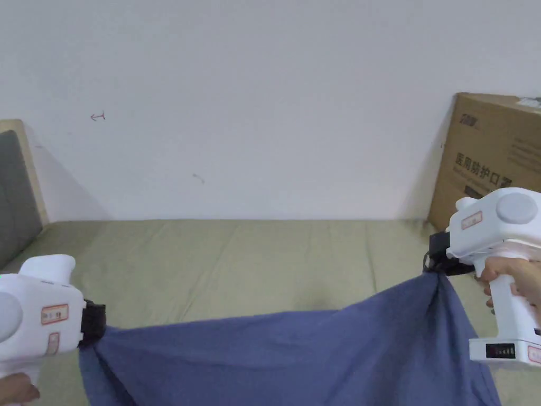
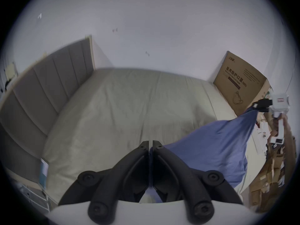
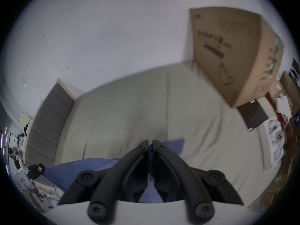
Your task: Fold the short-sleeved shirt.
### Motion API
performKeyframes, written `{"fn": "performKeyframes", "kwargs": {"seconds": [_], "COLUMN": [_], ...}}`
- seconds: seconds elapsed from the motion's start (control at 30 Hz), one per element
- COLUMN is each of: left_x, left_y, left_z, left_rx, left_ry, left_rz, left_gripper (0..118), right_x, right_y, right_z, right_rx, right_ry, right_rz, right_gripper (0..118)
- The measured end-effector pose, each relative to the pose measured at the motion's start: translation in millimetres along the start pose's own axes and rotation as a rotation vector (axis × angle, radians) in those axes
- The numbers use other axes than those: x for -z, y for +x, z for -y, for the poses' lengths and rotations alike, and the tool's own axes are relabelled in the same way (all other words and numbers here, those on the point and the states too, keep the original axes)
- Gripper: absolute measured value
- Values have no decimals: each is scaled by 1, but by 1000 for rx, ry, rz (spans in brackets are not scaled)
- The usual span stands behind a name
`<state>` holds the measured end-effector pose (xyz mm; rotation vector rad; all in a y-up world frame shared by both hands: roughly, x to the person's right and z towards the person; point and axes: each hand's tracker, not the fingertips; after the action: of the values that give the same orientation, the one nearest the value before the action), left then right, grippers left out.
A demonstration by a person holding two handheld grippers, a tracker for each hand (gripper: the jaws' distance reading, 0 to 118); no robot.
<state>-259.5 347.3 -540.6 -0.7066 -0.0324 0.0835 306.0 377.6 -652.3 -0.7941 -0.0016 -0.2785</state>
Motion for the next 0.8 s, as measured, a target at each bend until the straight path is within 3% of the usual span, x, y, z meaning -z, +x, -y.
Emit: {"fn": "performKeyframes", "kwargs": {"seconds": [0.13,0.27,0.37,0.63,0.8], "left_x": [-37,-60,-74,-87,-91], "left_y": [5,19,28,31,12], "left_z": [-54,-109,-147,-231,-282], "left_rx": [-3,86,83,109,47], "left_ry": [88,154,211,326,388], "left_rz": [-12,-76,-60,-206,-238], "left_gripper": [2,2,2,2,2], "right_x": [-72,-120,-145,-158,-159], "right_y": [15,17,5,-31,-68], "right_z": [-31,-66,-94,-162,-213], "right_rx": [63,136,129,186,188], "right_ry": [111,193,252,330,398], "right_rz": [-16,-37,-25,-90,-134], "right_gripper": [5,5,5,5,5]}}
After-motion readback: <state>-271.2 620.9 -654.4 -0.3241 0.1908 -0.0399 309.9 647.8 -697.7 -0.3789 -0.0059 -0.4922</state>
